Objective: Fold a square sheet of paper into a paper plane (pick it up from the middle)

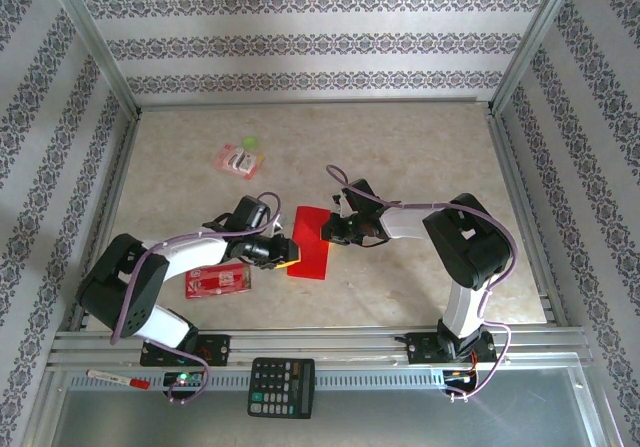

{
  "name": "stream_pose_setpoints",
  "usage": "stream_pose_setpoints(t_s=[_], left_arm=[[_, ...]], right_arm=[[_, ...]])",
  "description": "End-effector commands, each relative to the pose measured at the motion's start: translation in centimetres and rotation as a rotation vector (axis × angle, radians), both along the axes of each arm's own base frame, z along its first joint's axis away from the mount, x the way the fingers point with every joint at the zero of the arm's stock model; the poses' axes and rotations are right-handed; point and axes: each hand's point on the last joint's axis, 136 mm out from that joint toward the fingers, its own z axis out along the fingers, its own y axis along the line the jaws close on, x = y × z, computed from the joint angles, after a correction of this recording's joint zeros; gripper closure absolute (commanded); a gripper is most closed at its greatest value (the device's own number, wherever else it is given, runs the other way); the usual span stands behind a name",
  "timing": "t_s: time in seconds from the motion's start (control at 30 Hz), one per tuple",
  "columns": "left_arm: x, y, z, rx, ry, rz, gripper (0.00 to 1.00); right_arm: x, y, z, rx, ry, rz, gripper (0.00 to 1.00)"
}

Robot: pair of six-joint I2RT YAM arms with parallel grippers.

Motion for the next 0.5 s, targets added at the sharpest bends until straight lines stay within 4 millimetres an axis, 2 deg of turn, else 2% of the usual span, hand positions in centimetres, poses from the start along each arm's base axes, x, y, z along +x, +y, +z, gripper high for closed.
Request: stream_pose_setpoints(t_s=[0.0, 0.1, 0.23, 0.3, 0.4, 0.47], left_arm=[[-1.2, 0.1, -1.6, 0.019, 0.084, -0.015, 0.75], [-2.2, 0.8, -3.2, 0.057, 0.134, -0.019, 0.77], [-3.0, 2.7, -4.2, 0.151, 0.143, -0.024, 0.78], [-2.8, 2.9, -3.4, 0.145, 0.122, -0.026, 0.79], [-2.2, 1.9, -0.9, 0.071, 0.056, -0.025, 0.78], [-2.2, 1.6, -0.5, 0.046, 0.055, -0.022, 0.77]], right_arm=[[-4.1, -6.2, -7.4, -0.31, 0.172, -0.053, 0.93], [-4.1, -6.3, -7.4, -0.311, 0.173, -0.052, 0.93], [-4.1, -6.3, -7.4, -0.312, 0.172, -0.053, 0.93], [-4.1, -6.3, -7.3, -0.31, 0.171, -0.053, 0.93], [-4.1, -6.3, -7.2, -0.311, 0.169, -0.053, 0.93], [-4.1, -6.3, -7.3, -0.311, 0.169, -0.053, 0.93]])
